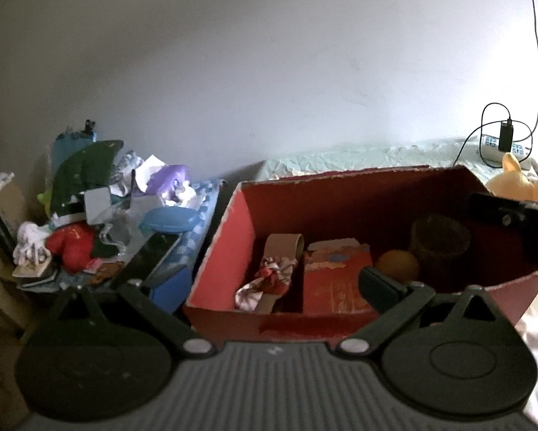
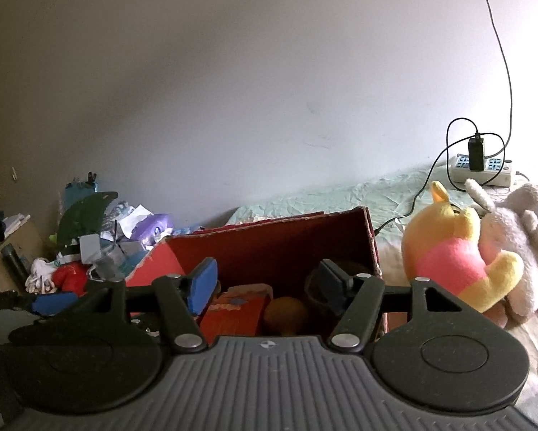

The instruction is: Organize objects

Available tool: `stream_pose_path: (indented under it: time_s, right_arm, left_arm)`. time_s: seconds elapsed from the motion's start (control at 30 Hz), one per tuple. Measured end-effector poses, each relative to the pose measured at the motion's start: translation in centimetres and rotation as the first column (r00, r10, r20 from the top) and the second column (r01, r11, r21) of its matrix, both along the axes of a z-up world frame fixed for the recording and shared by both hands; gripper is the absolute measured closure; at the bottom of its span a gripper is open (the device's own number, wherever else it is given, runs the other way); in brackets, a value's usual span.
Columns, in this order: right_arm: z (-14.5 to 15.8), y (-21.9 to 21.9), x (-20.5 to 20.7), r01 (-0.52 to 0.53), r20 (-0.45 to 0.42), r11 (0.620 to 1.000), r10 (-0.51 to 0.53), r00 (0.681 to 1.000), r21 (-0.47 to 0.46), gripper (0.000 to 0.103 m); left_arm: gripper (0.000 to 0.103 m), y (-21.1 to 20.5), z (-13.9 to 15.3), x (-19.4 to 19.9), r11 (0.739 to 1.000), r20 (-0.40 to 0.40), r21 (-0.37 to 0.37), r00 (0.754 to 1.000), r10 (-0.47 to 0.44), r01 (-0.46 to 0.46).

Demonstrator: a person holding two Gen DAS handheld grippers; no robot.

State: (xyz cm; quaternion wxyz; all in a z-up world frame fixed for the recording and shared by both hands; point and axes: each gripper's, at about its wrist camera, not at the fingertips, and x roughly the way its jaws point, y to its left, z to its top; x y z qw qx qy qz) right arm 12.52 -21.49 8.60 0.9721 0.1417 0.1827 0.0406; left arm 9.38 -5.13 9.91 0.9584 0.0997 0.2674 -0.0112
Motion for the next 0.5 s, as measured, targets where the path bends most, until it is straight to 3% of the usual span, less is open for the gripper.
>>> stream_pose_path:
  time_s: [0.5]
  right_arm:
    - [-0.8, -0.3, 2.6, 0.016, -0.044, 0.999, -0.018, 0.999, -0.051, 0.032]
  left_arm:
    - [0.003, -0.8, -0.5, 2.1, 1.000, 0.008, 0.000, 1.000, -0.018, 0.018]
